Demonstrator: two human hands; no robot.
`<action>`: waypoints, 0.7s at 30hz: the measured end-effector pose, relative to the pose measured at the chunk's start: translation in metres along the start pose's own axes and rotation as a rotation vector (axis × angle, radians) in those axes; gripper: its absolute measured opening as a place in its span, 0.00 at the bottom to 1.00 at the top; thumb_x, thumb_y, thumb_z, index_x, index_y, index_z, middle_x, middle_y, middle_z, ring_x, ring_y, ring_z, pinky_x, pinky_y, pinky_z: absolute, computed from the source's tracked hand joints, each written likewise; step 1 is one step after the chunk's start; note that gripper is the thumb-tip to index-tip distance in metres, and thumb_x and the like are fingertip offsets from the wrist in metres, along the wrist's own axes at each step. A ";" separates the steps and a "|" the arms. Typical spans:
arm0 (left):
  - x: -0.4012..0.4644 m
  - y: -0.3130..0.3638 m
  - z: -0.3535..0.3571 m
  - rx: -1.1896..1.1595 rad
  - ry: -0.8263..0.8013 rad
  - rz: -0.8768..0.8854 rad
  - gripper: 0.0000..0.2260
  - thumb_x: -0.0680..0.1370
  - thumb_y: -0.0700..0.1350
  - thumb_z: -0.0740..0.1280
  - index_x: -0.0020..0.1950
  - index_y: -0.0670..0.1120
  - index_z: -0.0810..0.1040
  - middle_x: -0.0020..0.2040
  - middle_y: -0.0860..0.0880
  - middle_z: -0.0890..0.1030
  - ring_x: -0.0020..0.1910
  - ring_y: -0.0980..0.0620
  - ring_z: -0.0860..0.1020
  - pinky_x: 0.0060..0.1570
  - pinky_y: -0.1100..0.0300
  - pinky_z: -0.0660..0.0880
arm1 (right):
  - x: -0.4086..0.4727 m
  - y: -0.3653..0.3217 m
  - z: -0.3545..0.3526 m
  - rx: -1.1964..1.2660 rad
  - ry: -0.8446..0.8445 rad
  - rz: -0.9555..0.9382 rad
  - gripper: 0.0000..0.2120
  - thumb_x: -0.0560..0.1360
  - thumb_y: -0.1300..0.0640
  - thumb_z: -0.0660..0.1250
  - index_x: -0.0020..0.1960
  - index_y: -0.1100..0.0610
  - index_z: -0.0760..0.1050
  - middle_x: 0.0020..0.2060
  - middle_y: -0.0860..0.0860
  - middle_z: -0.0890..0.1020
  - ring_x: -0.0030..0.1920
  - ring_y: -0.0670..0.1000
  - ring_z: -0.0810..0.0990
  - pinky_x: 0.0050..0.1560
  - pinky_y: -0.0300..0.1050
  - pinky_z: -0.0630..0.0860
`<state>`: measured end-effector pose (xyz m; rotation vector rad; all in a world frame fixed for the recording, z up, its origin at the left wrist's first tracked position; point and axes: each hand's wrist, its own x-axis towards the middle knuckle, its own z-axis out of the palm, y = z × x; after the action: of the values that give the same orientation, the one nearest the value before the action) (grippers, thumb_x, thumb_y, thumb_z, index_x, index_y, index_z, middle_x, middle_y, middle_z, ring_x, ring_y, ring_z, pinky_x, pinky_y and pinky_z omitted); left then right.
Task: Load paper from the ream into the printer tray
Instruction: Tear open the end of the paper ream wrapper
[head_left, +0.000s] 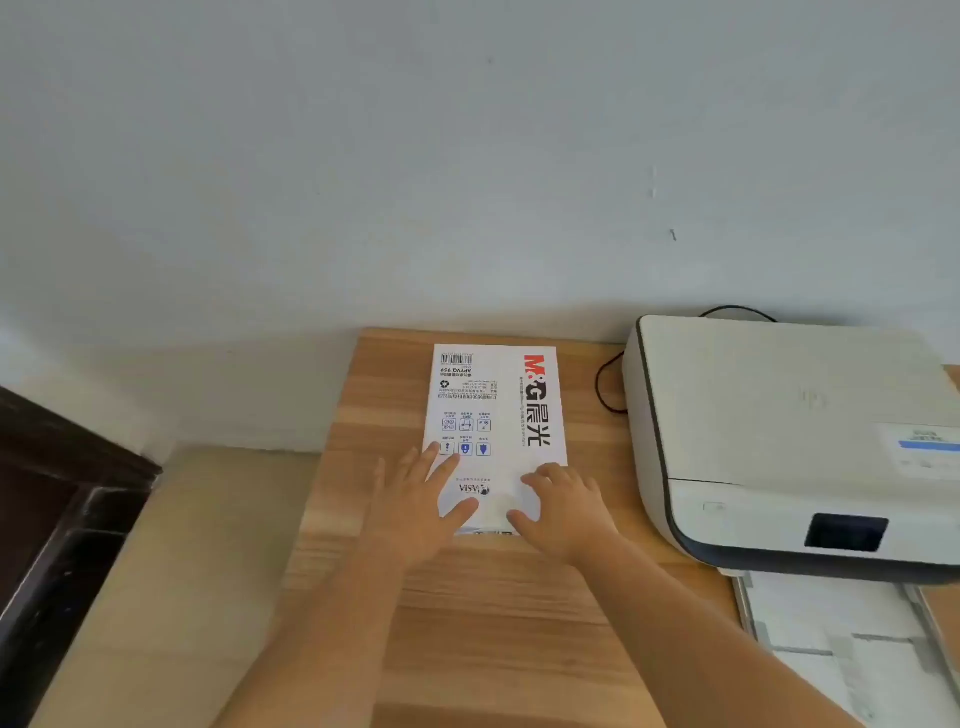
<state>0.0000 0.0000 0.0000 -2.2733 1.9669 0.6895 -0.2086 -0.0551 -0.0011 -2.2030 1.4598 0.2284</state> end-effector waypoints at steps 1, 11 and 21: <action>0.000 0.000 -0.002 -0.009 -0.008 -0.004 0.41 0.66 0.75 0.36 0.77 0.60 0.47 0.79 0.55 0.45 0.78 0.52 0.42 0.73 0.42 0.37 | 0.003 0.001 0.000 0.001 -0.003 0.000 0.29 0.75 0.37 0.58 0.71 0.49 0.68 0.69 0.49 0.69 0.70 0.52 0.64 0.70 0.52 0.58; -0.003 -0.008 0.000 -0.044 0.039 -0.038 0.31 0.77 0.67 0.51 0.76 0.55 0.56 0.79 0.54 0.54 0.77 0.52 0.49 0.75 0.46 0.47 | 0.034 -0.014 0.013 0.009 0.026 0.063 0.12 0.75 0.51 0.61 0.55 0.55 0.77 0.52 0.50 0.74 0.56 0.53 0.72 0.57 0.47 0.70; -0.013 -0.018 -0.003 -0.099 0.065 -0.053 0.29 0.77 0.65 0.56 0.73 0.53 0.63 0.72 0.54 0.66 0.71 0.52 0.62 0.71 0.48 0.58 | 0.043 -0.026 0.019 -0.006 -0.004 0.154 0.12 0.73 0.58 0.59 0.50 0.58 0.79 0.45 0.50 0.67 0.47 0.51 0.67 0.53 0.48 0.71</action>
<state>0.0169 0.0143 0.0027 -2.4250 1.9328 0.7326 -0.1647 -0.0732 -0.0262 -2.0948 1.6296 0.2888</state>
